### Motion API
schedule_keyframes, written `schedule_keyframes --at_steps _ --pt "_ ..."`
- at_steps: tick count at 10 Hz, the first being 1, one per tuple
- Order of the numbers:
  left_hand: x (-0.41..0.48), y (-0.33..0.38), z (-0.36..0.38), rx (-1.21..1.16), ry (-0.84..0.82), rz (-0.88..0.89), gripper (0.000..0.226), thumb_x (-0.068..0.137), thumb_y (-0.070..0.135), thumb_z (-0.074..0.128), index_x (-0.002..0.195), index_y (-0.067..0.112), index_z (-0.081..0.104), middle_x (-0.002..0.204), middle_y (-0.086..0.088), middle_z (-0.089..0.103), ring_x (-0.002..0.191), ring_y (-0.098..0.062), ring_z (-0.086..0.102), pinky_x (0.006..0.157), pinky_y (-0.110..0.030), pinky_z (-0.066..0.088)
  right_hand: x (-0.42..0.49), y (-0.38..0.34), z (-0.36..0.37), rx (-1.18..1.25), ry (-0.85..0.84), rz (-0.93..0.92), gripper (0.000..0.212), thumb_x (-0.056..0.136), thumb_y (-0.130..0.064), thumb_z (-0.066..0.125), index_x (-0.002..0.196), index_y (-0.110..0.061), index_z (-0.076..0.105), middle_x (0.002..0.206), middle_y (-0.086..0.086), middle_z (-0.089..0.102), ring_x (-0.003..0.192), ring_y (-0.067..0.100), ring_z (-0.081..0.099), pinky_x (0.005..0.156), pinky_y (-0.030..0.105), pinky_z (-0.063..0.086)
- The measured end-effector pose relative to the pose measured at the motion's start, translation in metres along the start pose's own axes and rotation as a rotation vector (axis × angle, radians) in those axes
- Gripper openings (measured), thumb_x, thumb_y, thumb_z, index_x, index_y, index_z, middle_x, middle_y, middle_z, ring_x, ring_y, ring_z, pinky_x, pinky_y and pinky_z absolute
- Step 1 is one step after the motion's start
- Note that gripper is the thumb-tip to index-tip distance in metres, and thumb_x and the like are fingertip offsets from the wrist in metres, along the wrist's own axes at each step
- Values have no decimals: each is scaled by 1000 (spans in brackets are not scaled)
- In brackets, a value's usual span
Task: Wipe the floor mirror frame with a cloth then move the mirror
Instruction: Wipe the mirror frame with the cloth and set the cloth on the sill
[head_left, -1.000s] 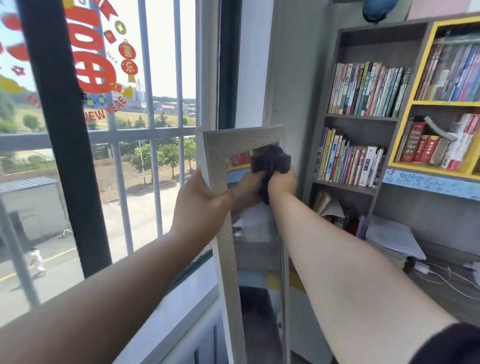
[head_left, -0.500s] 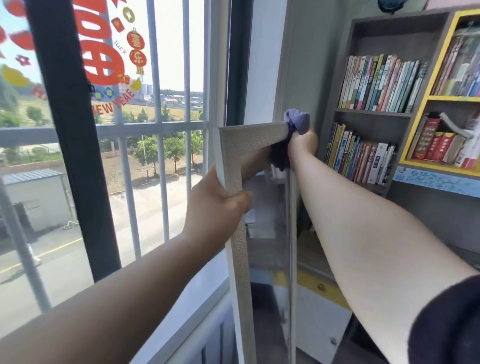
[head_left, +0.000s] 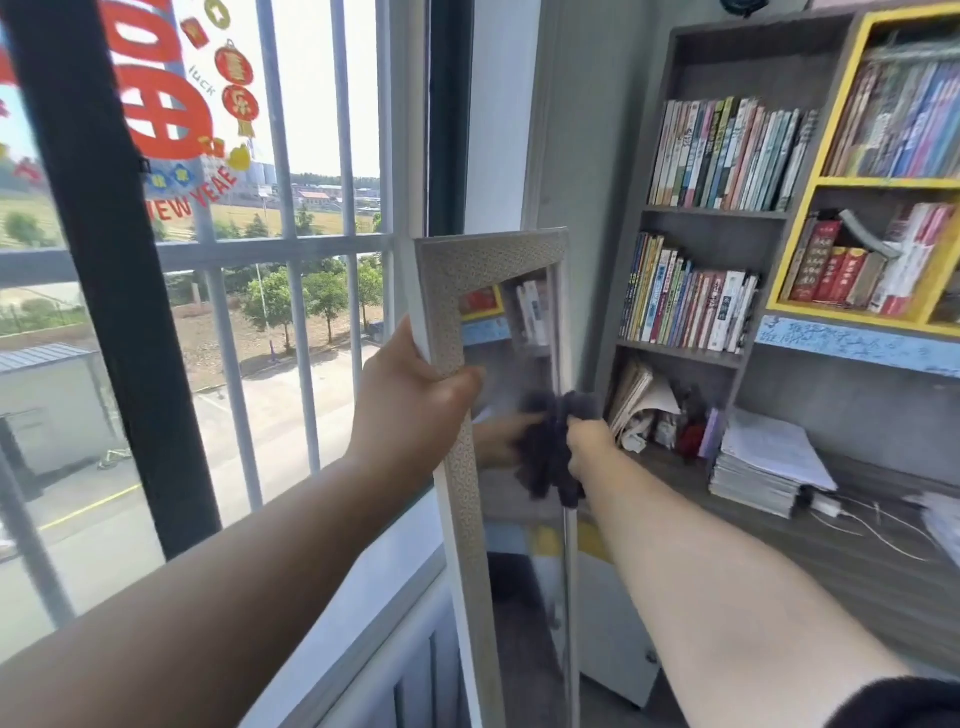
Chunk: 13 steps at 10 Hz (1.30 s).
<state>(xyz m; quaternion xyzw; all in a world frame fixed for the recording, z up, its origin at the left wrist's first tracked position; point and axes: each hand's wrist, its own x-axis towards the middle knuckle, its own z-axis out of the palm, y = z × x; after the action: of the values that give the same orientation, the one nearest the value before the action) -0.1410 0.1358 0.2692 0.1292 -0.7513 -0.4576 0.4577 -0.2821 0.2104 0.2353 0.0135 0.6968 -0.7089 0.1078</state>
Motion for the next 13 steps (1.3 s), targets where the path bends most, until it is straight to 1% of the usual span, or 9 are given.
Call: schedule_keyframes --at_steps 1,3,5,7,8,9,10,12,13 --pt "2 3 0 -12 0 -1 32 81 10 72 91 37 58 74 25 68 68 7 65 52 -2 44 36 -29 17 163 -134 -30 45 106 -14 34 144 9 34 152 19 39 112 30 58 96 31 40" --pt "2 -1 0 12 20 6 34 81 10 72 89 39 56 78 21 68 71 3 66 57 -13 52 74 -84 43 34 -86 -401 28 91 -13 50 116 -8 63 97 7 62 90 22 58 76 27 44" --pt "3 -2 0 27 15 0 36 80 13 71 86 44 54 82 21 68 76 5 66 58 -10 52 99 2 28 -107 -3 -271 36 91 -27 60 123 -12 64 123 17 59 115 31 60 100 42 49" --pt "-1 1 0 -15 -18 8 31 77 19 71 84 44 54 72 30 68 69 13 64 55 -7 48 83 -24 30 164 -85 -51 39 102 -18 40 138 -7 46 138 13 54 93 17 52 69 23 44" --pt "-1 -1 1 -25 -20 -13 31 79 14 71 89 41 59 79 22 73 73 4 69 63 -23 59 81 -57 41 256 -69 -117 40 99 -22 44 134 -5 51 134 13 59 86 19 57 61 18 47" --pt "-2 -1 -1 25 9 -7 35 81 12 70 81 44 53 75 16 68 68 -2 66 56 -21 54 83 -77 54 237 -27 -169 49 81 -37 60 124 -14 61 128 13 62 107 27 61 92 35 51" --pt "-4 -1 0 48 10 8 34 83 14 71 81 42 52 72 18 65 60 10 61 51 -15 49 87 -66 60 154 -8 -295 43 69 -42 57 110 -29 63 121 10 60 110 33 59 101 51 48" --pt "0 -6 2 29 38 32 22 86 35 70 105 26 64 86 11 73 80 -4 68 71 -27 57 1 -37 49 151 -84 -522 6 72 -32 56 76 -30 61 112 2 54 107 32 60 100 52 48" --pt "0 -5 3 44 57 34 16 92 45 60 101 31 57 77 21 64 68 9 61 57 -11 46 -52 -10 41 263 -172 -693 14 72 -28 61 79 -40 59 104 -5 47 105 33 59 96 54 49"
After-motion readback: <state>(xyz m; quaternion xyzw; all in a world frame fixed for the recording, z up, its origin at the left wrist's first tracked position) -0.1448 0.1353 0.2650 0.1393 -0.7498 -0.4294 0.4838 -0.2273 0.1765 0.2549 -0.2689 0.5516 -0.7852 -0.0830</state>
